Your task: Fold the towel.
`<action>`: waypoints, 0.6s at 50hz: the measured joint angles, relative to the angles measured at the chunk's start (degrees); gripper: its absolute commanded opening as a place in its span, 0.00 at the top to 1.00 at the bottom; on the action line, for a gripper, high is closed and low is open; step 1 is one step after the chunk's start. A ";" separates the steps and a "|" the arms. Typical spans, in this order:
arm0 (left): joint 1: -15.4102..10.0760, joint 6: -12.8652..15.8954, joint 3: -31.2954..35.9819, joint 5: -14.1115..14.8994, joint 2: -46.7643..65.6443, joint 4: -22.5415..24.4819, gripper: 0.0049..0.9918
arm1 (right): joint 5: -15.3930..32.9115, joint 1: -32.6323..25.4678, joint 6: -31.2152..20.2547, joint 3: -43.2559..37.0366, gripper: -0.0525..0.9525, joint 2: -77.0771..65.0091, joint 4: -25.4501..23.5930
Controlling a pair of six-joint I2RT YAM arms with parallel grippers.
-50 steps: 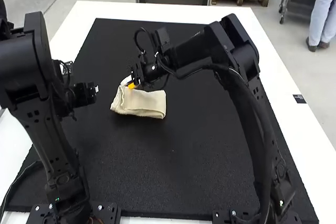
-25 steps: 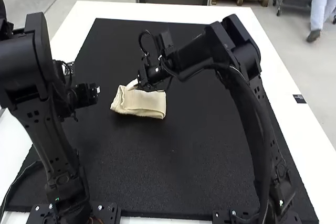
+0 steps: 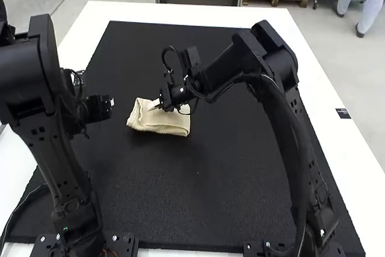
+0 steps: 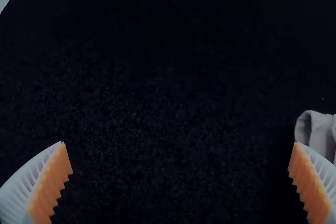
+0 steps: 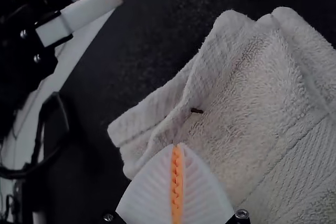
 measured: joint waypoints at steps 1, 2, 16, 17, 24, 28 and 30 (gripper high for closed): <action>0.00 0.02 0.00 -0.02 0.00 0.17 0.02 | 0.00 0.00 -0.02 0.00 0.97 0.24 0.50; 0.00 0.02 0.00 -0.04 0.00 0.24 0.02 | 0.11 0.00 -0.02 0.00 0.97 0.50 1.14; -0.20 0.00 0.02 -0.24 0.00 0.46 0.03 | 1.51 0.00 -0.20 -1.25 0.97 4.81 5.81; -0.35 0.00 0.02 -0.26 0.00 0.55 0.03 | 1.60 0.00 -0.17 -1.49 0.97 4.96 6.16; -1.25 0.00 0.02 -0.24 0.00 1.16 0.03 | 2.12 0.00 -0.17 -2.69 0.97 5.27 9.14; -1.51 0.00 0.02 -0.24 0.00 1.22 0.03 | 2.25 0.02 -0.17 -3.54 0.97 5.27 10.64; -1.57 0.00 0.02 -0.24 0.00 1.22 0.03 | 2.29 0.02 -0.17 -3.74 0.97 5.25 11.02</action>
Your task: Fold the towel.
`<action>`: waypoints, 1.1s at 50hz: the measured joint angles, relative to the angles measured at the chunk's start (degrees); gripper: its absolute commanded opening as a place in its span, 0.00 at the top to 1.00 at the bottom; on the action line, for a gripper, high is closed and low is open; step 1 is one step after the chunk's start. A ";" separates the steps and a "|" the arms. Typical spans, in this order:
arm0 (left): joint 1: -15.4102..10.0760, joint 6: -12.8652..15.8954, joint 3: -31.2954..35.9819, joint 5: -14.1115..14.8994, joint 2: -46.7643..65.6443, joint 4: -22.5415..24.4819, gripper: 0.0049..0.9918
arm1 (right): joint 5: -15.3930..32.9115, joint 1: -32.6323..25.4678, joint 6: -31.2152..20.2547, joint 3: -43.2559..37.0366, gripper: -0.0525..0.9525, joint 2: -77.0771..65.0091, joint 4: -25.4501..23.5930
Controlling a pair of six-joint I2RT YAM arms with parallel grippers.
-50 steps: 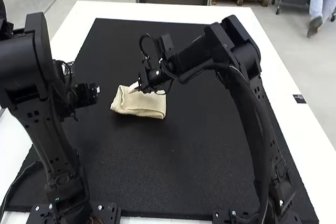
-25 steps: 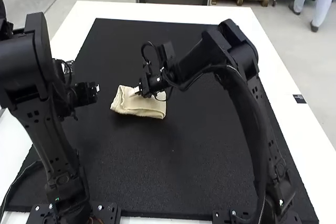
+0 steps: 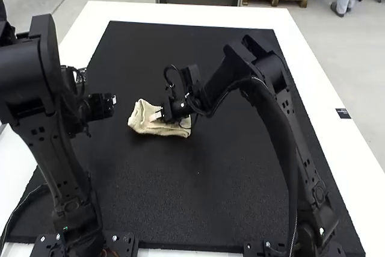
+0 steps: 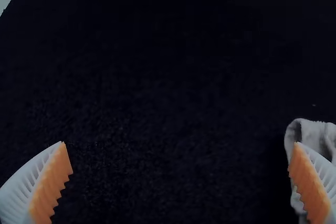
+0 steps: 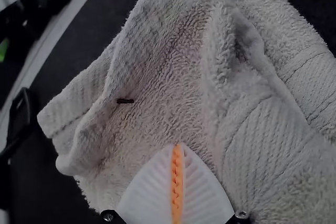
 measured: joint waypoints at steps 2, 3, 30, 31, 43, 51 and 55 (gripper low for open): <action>-0.11 0.00 0.00 -0.02 0.00 0.02 0.03 | 0.04 0.00 0.00 0.00 0.97 -0.07 0.02; -0.11 0.00 -0.02 0.00 0.00 0.02 0.03 | 0.04 -0.02 0.02 0.00 0.97 -0.17 -0.02; -4.15 -1.64 1.40 -0.61 -3.69 -1.57 0.03 | 1.42 -2.62 4.13 -3.93 0.97 -18.58 1.62; -4.33 -1.68 1.79 -0.66 -4.13 -1.99 0.03 | 1.66 -2.82 4.20 -4.52 0.97 -19.47 2.03; -7.50 -2.93 7.10 -1.95 -11.41 -6.99 0.03 | 5.05 -5.31 4.87 -11.10 0.97 -30.64 5.11; -9.86 -3.37 9.90 -4.55 -18.05 -10.05 0.03 | 8.28 -7.13 5.81 -15.69 0.97 -38.29 8.24; -11.58 -3.45 11.52 -6.03 -21.29 -11.93 0.03 | 9.79 -8.22 6.49 -18.01 0.97 -42.84 8.55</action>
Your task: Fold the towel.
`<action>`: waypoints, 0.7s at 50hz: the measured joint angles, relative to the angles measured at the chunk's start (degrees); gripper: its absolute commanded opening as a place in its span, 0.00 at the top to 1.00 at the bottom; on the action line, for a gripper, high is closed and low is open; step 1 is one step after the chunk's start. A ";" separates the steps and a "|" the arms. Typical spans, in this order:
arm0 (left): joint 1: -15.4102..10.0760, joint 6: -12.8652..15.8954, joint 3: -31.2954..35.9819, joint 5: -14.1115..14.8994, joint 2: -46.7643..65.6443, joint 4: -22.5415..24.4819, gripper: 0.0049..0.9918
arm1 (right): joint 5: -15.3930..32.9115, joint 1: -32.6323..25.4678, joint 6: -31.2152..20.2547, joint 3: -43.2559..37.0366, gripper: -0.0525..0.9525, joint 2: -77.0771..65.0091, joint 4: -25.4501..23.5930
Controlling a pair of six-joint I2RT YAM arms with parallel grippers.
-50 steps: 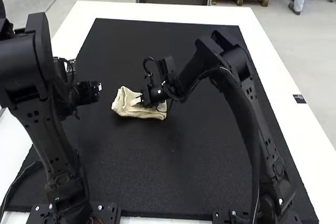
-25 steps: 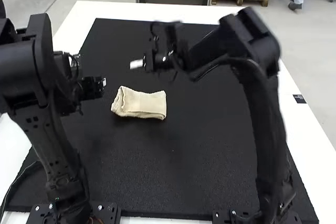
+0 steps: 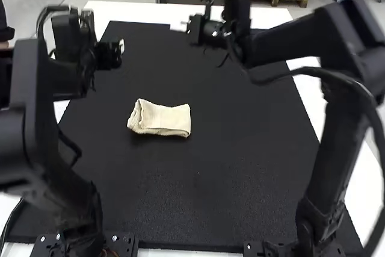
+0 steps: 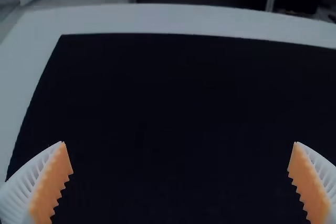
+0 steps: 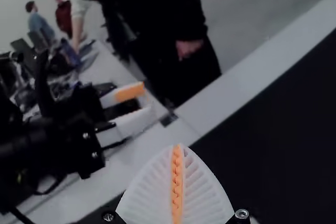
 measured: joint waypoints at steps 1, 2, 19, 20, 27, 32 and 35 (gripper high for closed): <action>-0.46 -0.02 0.35 -0.37 -0.76 -0.39 0.03 | 0.35 -0.24 0.17 -0.48 0.97 -0.90 0.02; -0.87 -0.15 0.72 -0.76 -1.53 -0.90 0.03 | 0.63 -0.63 0.28 -0.98 0.97 -2.01 0.09; -5.07 -4.09 1.68 -7.98 -11.58 -3.17 0.04 | 4.74 -10.62 1.25 -10.91 0.97 -18.49 -0.13; -5.22 -4.28 1.68 -8.22 -12.09 -3.41 0.04 | 4.92 -11.17 1.29 -11.52 0.97 -19.56 -0.13; -5.77 -5.33 1.64 -10.08 -16.81 -5.03 0.04 | 5.62 -14.75 1.62 -15.91 0.97 -27.61 -0.74; -6.34 -5.75 1.36 -10.93 -21.79 -5.03 0.04 | 5.81 -18.10 2.01 -19.37 0.97 -33.75 -1.25; -6.86 -5.88 0.79 -11.54 -25.33 -5.01 0.04 | 5.97 -19.80 2.32 -21.05 0.97 -36.92 -1.38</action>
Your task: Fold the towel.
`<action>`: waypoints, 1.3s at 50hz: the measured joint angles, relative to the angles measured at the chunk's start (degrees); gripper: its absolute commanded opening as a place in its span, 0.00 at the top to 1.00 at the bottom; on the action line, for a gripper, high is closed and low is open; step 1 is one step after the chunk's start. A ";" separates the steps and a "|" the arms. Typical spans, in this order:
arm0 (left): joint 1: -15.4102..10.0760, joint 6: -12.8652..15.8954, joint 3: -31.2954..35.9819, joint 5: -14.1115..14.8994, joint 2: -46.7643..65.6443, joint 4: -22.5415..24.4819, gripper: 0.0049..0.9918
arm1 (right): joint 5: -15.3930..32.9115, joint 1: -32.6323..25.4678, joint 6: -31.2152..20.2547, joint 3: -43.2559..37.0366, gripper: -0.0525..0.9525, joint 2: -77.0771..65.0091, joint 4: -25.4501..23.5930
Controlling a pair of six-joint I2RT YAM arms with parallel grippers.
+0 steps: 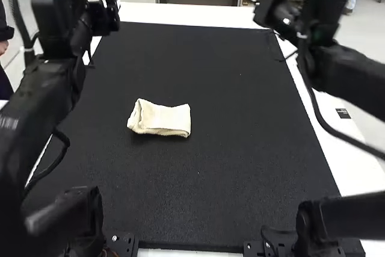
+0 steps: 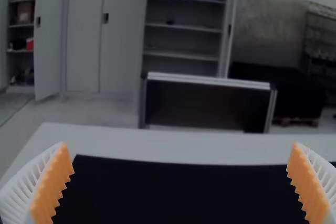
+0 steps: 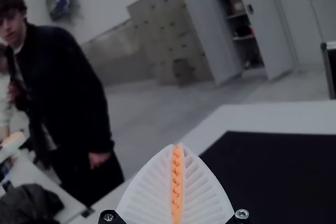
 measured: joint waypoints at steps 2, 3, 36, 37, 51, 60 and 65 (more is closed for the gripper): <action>-0.26 -0.11 -0.37 -0.42 -2.25 -0.04 0.03 | 0.02 -1.03 0.15 -1.09 0.97 -2.05 -0.48; -0.28 -0.11 -0.59 -0.57 -3.43 -0.15 0.03 | 0.00 -1.51 0.22 -1.68 0.97 -3.21 -0.70; 0.57 -1.36 -11.91 -2.12 -30.12 -1.01 0.03 | -1.38 -12.09 6.29 -17.64 0.97 -38.97 -7.72; 0.57 -1.40 -12.63 -2.08 -30.77 -0.85 0.03 | -1.44 -12.24 6.51 -18.01 0.97 -39.78 -7.74; 0.57 -1.79 -16.39 -1.64 -40.81 -0.44 0.03 | -1.81 -13.75 9.11 -22.08 0.97 -53.57 -10.25; 0.57 -0.04 -16.68 -1.62 -42.38 1.77 0.03 | -1.70 -13.99 9.38 -22.97 0.72 -60.17 -12.13; 0.57 4.55 -18.93 -0.59 -42.38 6.49 0.03 | 1.29 -14.01 6.43 -23.15 0.02 -60.15 -11.85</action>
